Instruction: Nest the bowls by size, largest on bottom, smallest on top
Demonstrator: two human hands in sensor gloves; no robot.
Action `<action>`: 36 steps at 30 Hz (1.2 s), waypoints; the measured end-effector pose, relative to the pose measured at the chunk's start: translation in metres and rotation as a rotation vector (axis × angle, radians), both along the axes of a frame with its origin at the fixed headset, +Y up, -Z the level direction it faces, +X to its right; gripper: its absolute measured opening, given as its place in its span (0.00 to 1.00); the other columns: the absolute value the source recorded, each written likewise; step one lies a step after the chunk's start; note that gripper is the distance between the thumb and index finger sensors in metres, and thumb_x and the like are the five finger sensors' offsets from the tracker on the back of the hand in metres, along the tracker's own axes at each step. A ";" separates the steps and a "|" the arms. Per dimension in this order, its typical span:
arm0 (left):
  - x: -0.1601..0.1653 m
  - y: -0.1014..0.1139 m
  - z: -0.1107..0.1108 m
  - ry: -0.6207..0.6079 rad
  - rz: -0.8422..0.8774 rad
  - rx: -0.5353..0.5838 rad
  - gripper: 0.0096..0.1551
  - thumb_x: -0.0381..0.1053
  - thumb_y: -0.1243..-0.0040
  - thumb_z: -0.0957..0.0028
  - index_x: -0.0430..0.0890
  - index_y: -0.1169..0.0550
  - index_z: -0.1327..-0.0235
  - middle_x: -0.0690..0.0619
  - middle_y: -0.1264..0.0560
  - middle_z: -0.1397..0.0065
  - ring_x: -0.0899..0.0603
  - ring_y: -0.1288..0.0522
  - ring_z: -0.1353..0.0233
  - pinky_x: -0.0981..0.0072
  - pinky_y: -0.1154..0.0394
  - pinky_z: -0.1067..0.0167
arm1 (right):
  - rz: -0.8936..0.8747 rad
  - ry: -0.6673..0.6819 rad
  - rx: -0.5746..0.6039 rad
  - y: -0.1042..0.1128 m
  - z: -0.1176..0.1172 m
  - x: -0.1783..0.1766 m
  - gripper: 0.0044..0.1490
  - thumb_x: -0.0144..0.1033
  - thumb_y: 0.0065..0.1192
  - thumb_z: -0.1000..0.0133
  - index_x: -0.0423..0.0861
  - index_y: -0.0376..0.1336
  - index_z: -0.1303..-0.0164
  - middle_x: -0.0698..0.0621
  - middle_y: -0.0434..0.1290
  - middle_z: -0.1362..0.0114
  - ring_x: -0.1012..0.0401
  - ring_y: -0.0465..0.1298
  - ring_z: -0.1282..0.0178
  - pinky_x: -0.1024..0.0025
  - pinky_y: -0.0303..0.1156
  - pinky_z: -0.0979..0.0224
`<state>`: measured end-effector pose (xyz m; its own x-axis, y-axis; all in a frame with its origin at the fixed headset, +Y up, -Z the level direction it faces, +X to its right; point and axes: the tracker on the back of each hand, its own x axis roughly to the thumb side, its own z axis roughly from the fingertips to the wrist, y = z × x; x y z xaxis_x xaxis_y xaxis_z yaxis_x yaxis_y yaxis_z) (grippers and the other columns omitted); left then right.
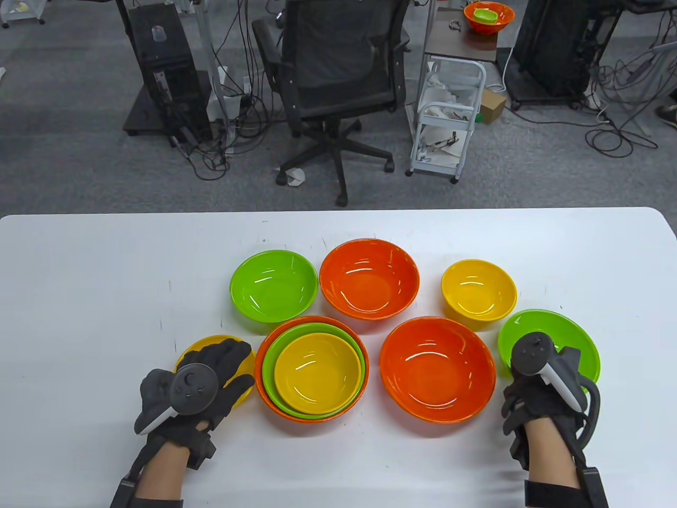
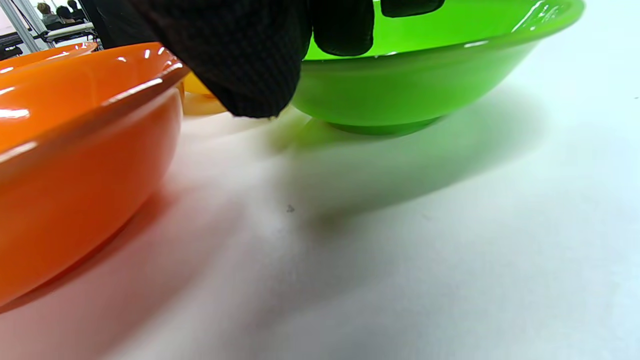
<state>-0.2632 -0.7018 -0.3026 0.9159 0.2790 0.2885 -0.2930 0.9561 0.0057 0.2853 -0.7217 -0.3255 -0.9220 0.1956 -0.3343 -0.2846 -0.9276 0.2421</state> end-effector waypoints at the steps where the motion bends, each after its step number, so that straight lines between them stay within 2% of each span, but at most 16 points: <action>1: 0.000 0.000 0.000 -0.002 0.002 -0.002 0.39 0.67 0.48 0.49 0.56 0.33 0.22 0.48 0.32 0.18 0.35 0.32 0.19 0.30 0.38 0.24 | -0.002 0.004 -0.002 -0.001 0.000 0.000 0.44 0.29 0.71 0.46 0.40 0.54 0.20 0.37 0.55 0.17 0.33 0.45 0.17 0.31 0.36 0.23; 9: 0.001 -0.001 0.000 -0.015 0.015 -0.013 0.39 0.67 0.48 0.49 0.56 0.32 0.22 0.49 0.32 0.18 0.36 0.31 0.19 0.30 0.38 0.24 | 0.005 0.003 0.019 -0.009 -0.004 0.000 0.43 0.31 0.68 0.45 0.40 0.54 0.20 0.36 0.57 0.18 0.33 0.48 0.18 0.31 0.39 0.23; 16: 0.002 -0.002 -0.001 -0.021 0.019 -0.023 0.39 0.67 0.48 0.49 0.56 0.33 0.22 0.49 0.32 0.18 0.35 0.32 0.19 0.30 0.38 0.24 | 0.050 0.016 0.075 -0.019 -0.012 -0.002 0.40 0.31 0.67 0.45 0.37 0.57 0.23 0.35 0.63 0.22 0.33 0.56 0.21 0.32 0.45 0.23; 29: 0.007 -0.007 -0.002 -0.033 0.019 -0.052 0.39 0.67 0.48 0.48 0.56 0.32 0.22 0.49 0.32 0.18 0.36 0.32 0.19 0.31 0.39 0.24 | 0.036 -0.005 0.108 -0.029 -0.015 0.003 0.37 0.31 0.64 0.44 0.35 0.59 0.25 0.35 0.65 0.24 0.33 0.60 0.23 0.31 0.49 0.24; 36: 0.007 -0.008 -0.002 -0.029 0.024 -0.057 0.39 0.67 0.48 0.48 0.56 0.32 0.22 0.49 0.32 0.18 0.36 0.32 0.18 0.30 0.39 0.24 | 0.124 -0.014 0.140 -0.022 -0.015 -0.001 0.32 0.27 0.65 0.46 0.33 0.64 0.31 0.34 0.72 0.31 0.34 0.69 0.31 0.32 0.62 0.30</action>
<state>-0.2560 -0.7094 -0.3049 0.9002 0.3174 0.2981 -0.3150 0.9473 -0.0575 0.2845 -0.7432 -0.3401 -0.9375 0.1262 -0.3244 -0.1681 -0.9802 0.1048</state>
